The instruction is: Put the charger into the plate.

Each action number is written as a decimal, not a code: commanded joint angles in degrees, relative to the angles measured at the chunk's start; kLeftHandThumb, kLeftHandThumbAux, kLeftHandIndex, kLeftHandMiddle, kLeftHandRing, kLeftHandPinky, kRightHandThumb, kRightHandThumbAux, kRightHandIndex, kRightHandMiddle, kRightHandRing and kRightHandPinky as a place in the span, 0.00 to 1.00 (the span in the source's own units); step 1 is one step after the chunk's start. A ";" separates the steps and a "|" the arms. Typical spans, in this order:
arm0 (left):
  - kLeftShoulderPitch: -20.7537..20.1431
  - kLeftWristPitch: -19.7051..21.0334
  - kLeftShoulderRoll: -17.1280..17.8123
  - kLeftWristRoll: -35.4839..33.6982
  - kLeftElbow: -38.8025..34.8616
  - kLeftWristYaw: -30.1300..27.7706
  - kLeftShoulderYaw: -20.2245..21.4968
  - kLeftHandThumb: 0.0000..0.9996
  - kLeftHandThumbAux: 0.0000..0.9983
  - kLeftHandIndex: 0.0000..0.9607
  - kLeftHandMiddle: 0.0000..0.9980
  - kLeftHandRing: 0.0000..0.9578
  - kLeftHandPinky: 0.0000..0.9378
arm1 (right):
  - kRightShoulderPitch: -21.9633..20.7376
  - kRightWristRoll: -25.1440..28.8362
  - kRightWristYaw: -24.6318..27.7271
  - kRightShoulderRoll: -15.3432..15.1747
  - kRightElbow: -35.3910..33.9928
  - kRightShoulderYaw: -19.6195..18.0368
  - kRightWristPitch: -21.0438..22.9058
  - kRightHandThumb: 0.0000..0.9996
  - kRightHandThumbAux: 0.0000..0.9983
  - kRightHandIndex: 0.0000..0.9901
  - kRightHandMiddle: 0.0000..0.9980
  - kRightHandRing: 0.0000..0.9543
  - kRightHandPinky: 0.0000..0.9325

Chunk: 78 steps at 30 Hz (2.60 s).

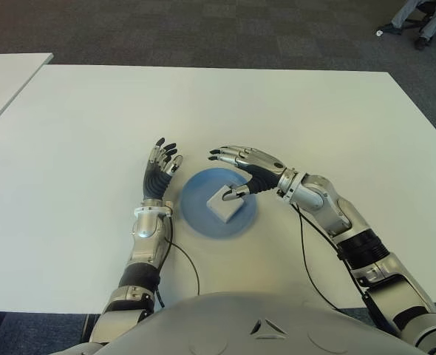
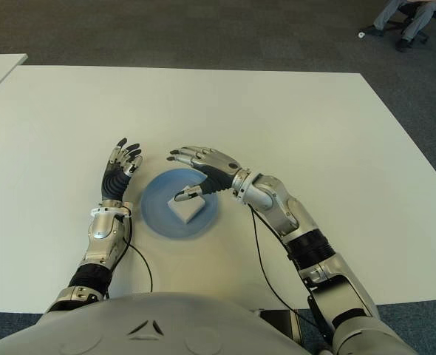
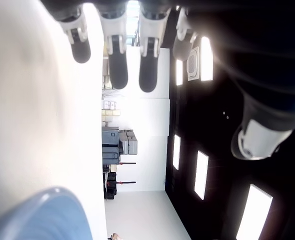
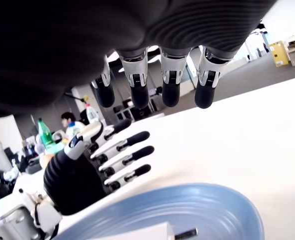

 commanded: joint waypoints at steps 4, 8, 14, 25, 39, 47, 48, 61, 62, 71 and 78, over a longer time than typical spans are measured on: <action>1.27 1.54 -0.24 -1.01 4.18 -1.11 0.31 0.00 0.57 0.09 0.20 0.21 0.21 | -7.86 1.03 -1.98 6.30 6.00 -0.82 2.37 0.23 0.16 0.00 0.00 0.00 0.00; 1.26 0.24 -0.23 -1.34 4.85 -1.70 0.45 0.00 0.56 0.07 0.17 0.19 0.20 | -11.37 2.02 -2.83 8.64 9.42 -2.04 4.09 0.21 0.20 0.00 0.00 0.00 0.00; 1.60 -1.03 -0.45 -1.67 4.60 -2.04 0.44 0.00 0.55 0.05 0.15 0.17 0.18 | -14.82 2.82 -5.81 11.65 13.65 -3.97 6.76 0.18 0.24 0.00 0.00 0.00 0.00; 1.76 0.37 -0.29 -1.03 3.57 -1.61 0.17 0.00 0.55 0.05 0.17 0.16 0.13 | -14.32 7.72 -13.39 18.21 15.03 -9.50 12.84 0.18 0.26 0.00 0.00 0.00 0.00; 2.24 0.54 -0.27 -0.70 2.79 -1.35 0.06 0.00 0.56 0.04 0.17 0.16 0.14 | -8.52 26.07 -14.55 23.55 10.45 -21.00 14.77 0.14 0.48 0.00 0.00 0.00 0.00; 2.47 0.27 -0.23 -0.79 2.56 -1.36 0.20 0.00 0.56 0.05 0.19 0.17 0.17 | -6.85 34.22 -14.16 26.86 12.39 -25.07 14.48 0.09 0.66 0.00 0.00 0.00 0.00; 2.51 0.20 -0.20 -0.85 2.55 -1.41 0.24 0.00 0.56 0.05 0.19 0.17 0.17 | -6.33 35.01 -13.79 27.16 12.26 -25.29 13.96 0.09 0.67 0.00 0.00 0.00 0.00; 2.52 0.88 0.65 -0.82 2.25 -0.78 0.99 0.00 0.57 0.05 0.16 0.15 0.13 | 1.47 39.21 -11.35 28.32 6.92 -26.27 13.42 0.00 0.78 0.07 0.10 0.04 0.04; 2.49 0.91 0.72 -0.89 2.30 -0.82 1.06 0.00 0.56 0.05 0.16 0.14 0.12 | 1.75 39.23 -11.26 28.35 6.69 -26.28 13.50 0.00 0.78 0.08 0.10 0.05 0.04; 2.35 1.46 1.66 -1.29 2.31 -1.48 1.53 0.00 0.57 0.04 0.13 0.12 0.09 | 3.86 40.17 -9.53 27.77 10.34 -27.29 11.98 0.00 0.79 0.09 0.12 0.07 0.05; 2.30 1.89 2.23 -1.62 2.13 -1.92 1.43 0.00 0.57 0.03 0.12 0.10 0.09 | 2.28 40.48 -8.07 27.80 18.89 -28.61 8.35 0.00 0.79 0.10 0.12 0.06 0.05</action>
